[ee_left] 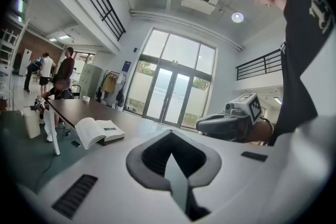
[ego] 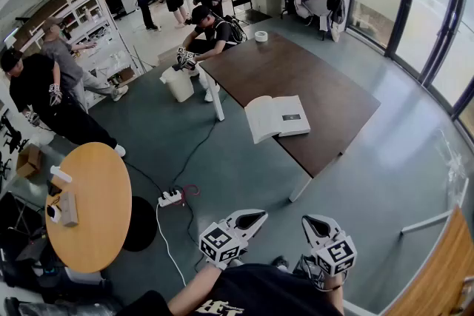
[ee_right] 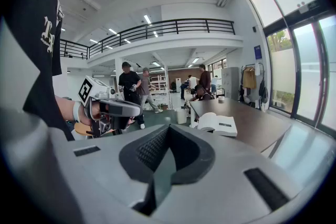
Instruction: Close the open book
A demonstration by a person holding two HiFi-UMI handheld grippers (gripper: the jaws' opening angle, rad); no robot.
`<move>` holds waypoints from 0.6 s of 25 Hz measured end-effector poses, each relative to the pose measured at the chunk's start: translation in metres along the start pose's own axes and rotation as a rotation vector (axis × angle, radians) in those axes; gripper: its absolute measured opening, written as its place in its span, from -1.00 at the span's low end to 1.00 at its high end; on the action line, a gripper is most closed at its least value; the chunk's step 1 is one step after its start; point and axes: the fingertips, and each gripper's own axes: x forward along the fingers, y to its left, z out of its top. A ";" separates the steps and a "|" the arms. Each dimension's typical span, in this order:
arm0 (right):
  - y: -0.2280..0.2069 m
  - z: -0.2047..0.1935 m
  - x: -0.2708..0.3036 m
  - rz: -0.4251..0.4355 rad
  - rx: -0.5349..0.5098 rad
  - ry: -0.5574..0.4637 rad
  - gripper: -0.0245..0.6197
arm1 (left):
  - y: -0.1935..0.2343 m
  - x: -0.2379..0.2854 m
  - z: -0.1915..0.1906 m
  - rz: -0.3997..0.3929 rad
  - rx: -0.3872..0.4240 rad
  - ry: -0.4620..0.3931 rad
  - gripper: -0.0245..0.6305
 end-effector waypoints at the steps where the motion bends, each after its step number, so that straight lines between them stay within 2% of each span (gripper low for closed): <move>1: -0.002 -0.001 -0.001 0.002 0.001 0.001 -0.96 | -0.001 0.001 0.000 0.004 0.004 0.005 -0.91; 15: -0.036 -0.013 -0.013 0.069 0.012 0.011 -0.96 | -0.022 0.021 -0.013 0.095 0.007 0.034 -0.91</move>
